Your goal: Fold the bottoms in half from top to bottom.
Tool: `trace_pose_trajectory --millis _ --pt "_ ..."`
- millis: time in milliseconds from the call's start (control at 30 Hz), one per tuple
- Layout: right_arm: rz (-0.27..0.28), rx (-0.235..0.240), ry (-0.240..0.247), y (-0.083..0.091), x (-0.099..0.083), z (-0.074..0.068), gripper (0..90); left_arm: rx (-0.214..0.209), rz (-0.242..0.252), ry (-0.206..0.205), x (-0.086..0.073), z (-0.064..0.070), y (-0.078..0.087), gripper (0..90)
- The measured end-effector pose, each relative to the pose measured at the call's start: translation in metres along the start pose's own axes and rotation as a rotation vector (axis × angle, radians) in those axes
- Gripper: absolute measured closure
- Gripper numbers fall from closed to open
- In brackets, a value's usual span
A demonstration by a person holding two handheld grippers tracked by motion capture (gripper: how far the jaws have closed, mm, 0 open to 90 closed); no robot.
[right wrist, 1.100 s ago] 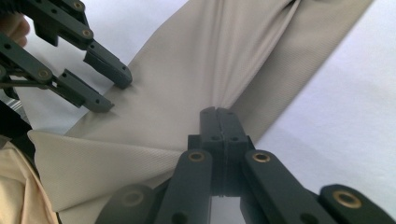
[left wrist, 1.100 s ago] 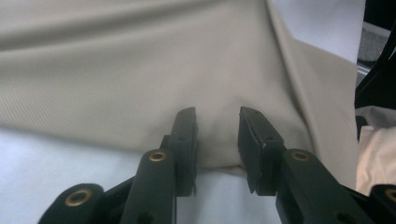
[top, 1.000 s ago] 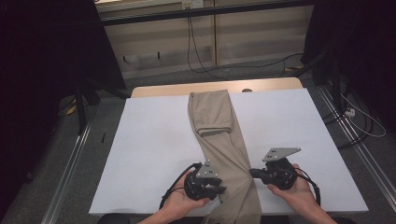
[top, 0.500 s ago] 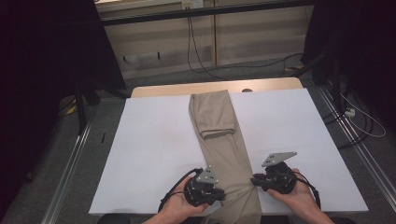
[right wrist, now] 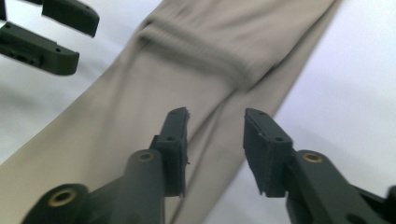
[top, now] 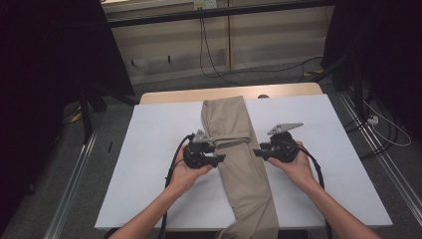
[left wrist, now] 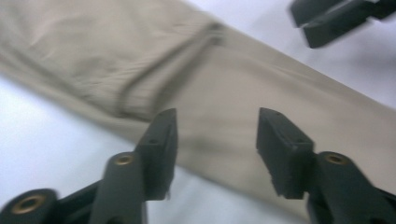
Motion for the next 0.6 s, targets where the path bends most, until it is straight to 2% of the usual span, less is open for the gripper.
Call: trace_pose_trajectory --millis 33,67,100,133,200,300,400,500,567,600 --pt "0.01 -0.018 0.009 -0.005 0.006 0.004 59.1 0.014 0.005 -0.002 0.0 -0.006 -0.006 45.8" --pt "0.012 -0.02 0.012 -0.011 0.011 0.008 57.9 0.035 -0.015 0.002 -0.002 -0.012 -0.011 44.8" --pt "0.016 -0.016 0.007 -0.017 0.015 0.01 55.5 0.054 -0.034 -0.02 -0.003 -0.017 -0.016 41.2" --pt "0.01 -0.014 0.016 -0.024 0.018 0.013 53.3 0.071 -0.033 -0.022 -0.002 -0.02 -0.019 39.4" --pt "-0.012 -0.03 0.037 -0.037 0.02 0.016 49.8 0.069 -0.015 -0.003 0.002 -0.025 -0.023 39.0" --pt "-0.046 -0.053 0.068 -0.055 0.019 0.02 46.9 0.111 -0.018 -0.043 0.008 -0.031 -0.031 37.8" --pt "-0.053 -0.09 0.062 -0.062 0.019 0.025 48.7 0.121 -0.019 -0.034 0.009 -0.035 -0.037 42.8" --pt "0.023 -0.095 0.029 -0.058 0.032 0.03 54.3 0.102 -0.015 -0.027 0.01 -0.035 -0.037 51.2" --pt "0.026 -0.095 0.029 -0.058 0.037 0.033 57.5 0.108 -0.02 -0.041 0.011 -0.036 -0.038 53.0" --pt "0.029 -0.09 0.031 -0.059 0.039 0.034 60.2 0.106 -0.013 -0.034 0.012 -0.037 -0.038 54.0"
Point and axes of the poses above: each handheld gripper's, and its own axes: y roughly backward along the jaws, x roughly out of its top, z roughly to its right, the point moved 7 cm from there along -y, roughly forward along the jaws, and after that the axes turned 4 degrees about x, right-handed, at the moved point
